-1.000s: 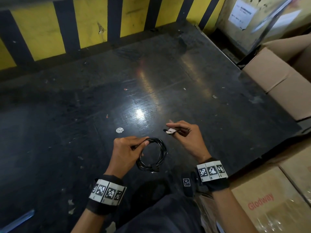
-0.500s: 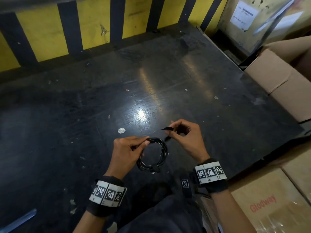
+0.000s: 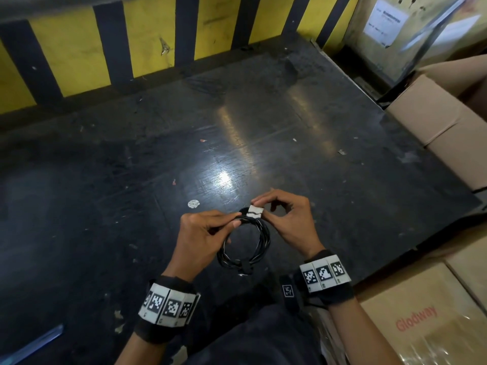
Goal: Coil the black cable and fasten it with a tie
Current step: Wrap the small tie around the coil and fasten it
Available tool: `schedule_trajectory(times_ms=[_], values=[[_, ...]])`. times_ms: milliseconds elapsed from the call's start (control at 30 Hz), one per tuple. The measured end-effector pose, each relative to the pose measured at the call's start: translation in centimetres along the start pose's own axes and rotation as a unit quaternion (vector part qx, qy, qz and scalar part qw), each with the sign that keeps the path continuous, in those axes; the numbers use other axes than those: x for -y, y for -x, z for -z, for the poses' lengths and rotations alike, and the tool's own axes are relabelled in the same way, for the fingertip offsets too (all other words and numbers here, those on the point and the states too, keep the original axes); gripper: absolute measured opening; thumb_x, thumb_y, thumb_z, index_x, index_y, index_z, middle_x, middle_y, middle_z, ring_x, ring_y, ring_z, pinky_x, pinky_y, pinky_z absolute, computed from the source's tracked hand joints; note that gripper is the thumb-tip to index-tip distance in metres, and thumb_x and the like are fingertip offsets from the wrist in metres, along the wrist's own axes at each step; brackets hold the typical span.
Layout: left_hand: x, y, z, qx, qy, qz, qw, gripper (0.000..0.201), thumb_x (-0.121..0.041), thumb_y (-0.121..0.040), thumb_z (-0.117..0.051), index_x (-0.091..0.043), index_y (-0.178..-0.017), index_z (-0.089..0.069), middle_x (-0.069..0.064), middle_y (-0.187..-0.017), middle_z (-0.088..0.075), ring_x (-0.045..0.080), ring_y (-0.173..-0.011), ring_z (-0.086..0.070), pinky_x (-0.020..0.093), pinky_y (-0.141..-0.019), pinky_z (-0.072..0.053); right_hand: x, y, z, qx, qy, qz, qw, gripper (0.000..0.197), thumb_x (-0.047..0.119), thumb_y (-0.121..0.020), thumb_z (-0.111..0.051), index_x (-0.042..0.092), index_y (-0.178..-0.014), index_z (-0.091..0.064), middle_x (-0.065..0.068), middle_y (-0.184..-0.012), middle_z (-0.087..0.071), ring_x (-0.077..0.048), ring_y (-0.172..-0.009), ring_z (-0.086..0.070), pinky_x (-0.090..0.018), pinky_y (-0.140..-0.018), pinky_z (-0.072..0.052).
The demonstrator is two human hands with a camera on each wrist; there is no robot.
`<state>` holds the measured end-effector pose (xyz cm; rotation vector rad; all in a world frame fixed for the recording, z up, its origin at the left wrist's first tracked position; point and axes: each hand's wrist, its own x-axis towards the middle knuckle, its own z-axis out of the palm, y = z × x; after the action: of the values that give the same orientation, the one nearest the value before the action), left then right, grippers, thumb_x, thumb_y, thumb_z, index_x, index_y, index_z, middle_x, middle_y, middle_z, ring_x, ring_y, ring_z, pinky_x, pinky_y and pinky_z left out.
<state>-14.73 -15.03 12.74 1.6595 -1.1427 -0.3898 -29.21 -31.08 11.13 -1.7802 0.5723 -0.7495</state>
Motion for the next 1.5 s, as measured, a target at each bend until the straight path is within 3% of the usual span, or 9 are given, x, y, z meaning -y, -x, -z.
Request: schedule_trajectory(times_ms=[100,233,567,766,900,1100,1300,1400,1500], values=[[0.0,0.2,0.1,0.003,0.005,0.002,1.0,0.018,-0.007,-0.085,-0.079,-0.008,-0.103,-0.083,-0.027,-0.069,-0.069,0.008,-0.049,-0.066,0.013,-0.054,-0.049,0.0,0.0,0.3,0.003,-0.063,-0.039,0.997,0.01,0.004,-0.077,-0.085,0.009,-0.081,-0.077,-0.006,-0.091,-0.081,-0.028,-0.09,-0.076,-0.043,-0.091,-0.054],[-0.4,0.6,0.4,-0.005,0.019,0.009,1.0,0.018,-0.013,-0.086,-0.078,-0.008,-0.103,-0.083,-0.008,-0.07,-0.074,0.013,-0.049,-0.068,0.026,-0.051,-0.055,-0.2,0.0,0.4,-0.005,-0.11,-0.064,0.992,0.023,-0.01,-0.076,-0.081,0.012,-0.077,-0.073,-0.003,-0.086,-0.08,-0.017,-0.085,-0.075,-0.019,-0.091,-0.052],[-0.1,0.7,0.5,-0.005,0.014,0.02,1.0,0.017,-0.013,-0.085,-0.079,-0.009,-0.101,-0.083,-0.007,-0.072,-0.076,0.01,-0.05,-0.069,0.02,-0.053,-0.053,1.2,0.0,0.0,0.033,-0.157,-0.139,0.977,0.011,-0.01,-0.078,-0.078,-0.001,-0.079,-0.072,0.015,-0.055,-0.069,0.007,-0.053,-0.06,0.002,-0.082,-0.048],[-0.3,0.8,0.6,-0.002,0.008,0.023,1.0,0.017,-0.016,-0.086,-0.079,-0.01,-0.102,-0.083,-0.003,-0.067,-0.075,0.013,-0.051,-0.068,0.024,-0.053,-0.054,1.3,-0.2,0.0,0.044,-0.109,-0.158,0.98,0.022,-0.012,-0.078,-0.079,0.004,-0.092,-0.076,-0.016,-0.089,-0.079,-0.013,-0.077,-0.073,-0.013,-0.068,-0.053],[-0.4,0.6,0.3,-0.02,0.003,0.02,1.0,0.016,-0.012,-0.085,-0.079,-0.009,-0.1,-0.084,-0.004,-0.063,-0.072,0.01,-0.049,-0.065,0.016,-0.053,-0.049,1.9,0.1,0.0,0.05,-0.115,-0.16,0.979,0.013,-0.002,-0.079,-0.082,0.002,-0.09,-0.077,-0.026,-0.089,-0.078,-0.006,-0.068,-0.069,-0.012,-0.065,-0.05],[-0.3,0.5,0.1,-0.033,-0.016,0.021,0.999,0.015,-0.009,-0.084,-0.081,-0.007,-0.099,-0.084,0.001,-0.062,-0.073,0.014,-0.049,-0.065,0.01,-0.053,-0.045,2.9,1.1,0.7,0.087,-0.106,-0.132,0.982,0.018,-0.008,-0.082,-0.076,-0.004,-0.099,-0.074,-0.02,-0.096,-0.08,-0.009,-0.086,-0.076,-0.002,-0.085,-0.047],[-0.3,0.5,0.0,-0.037,-0.014,0.029,0.999,0.015,-0.01,-0.084,-0.08,-0.009,-0.099,-0.084,0.003,-0.063,-0.074,0.015,-0.047,-0.066,0.017,-0.051,-0.05,2.8,1.4,0.5,0.073,-0.021,-0.128,0.989,0.018,0.027,-0.096,-0.068,0.027,-0.078,-0.071,-0.008,-0.087,-0.08,-0.022,-0.085,-0.077,-0.049,-0.091,-0.055],[-0.6,0.5,-0.2,-0.025,-0.009,0.022,0.999,0.016,-0.012,-0.085,-0.08,-0.009,-0.101,-0.083,0.001,-0.064,-0.073,0.014,-0.049,-0.065,0.019,-0.052,-0.05,1.8,1.2,-0.2,0.06,0.027,-0.139,0.988,0.034,0.046,-0.092,-0.065,0.02,-0.07,-0.067,-0.003,-0.064,-0.065,-0.006,-0.066,-0.061,-0.051,-0.095,-0.034],[-0.9,0.4,-0.3,-0.021,-0.005,0.014,1.0,0.017,-0.011,-0.085,-0.079,-0.006,-0.101,-0.083,-0.011,-0.066,-0.07,0.006,-0.049,-0.064,0.011,-0.054,-0.046,2.2,0.8,-0.7,0.077,-0.044,-0.181,0.979,0.035,0.03,-0.097,-0.066,0.015,-0.066,-0.067,-0.005,-0.062,-0.059,-0.012,-0.066,-0.056,-0.042,-0.092,-0.041]])
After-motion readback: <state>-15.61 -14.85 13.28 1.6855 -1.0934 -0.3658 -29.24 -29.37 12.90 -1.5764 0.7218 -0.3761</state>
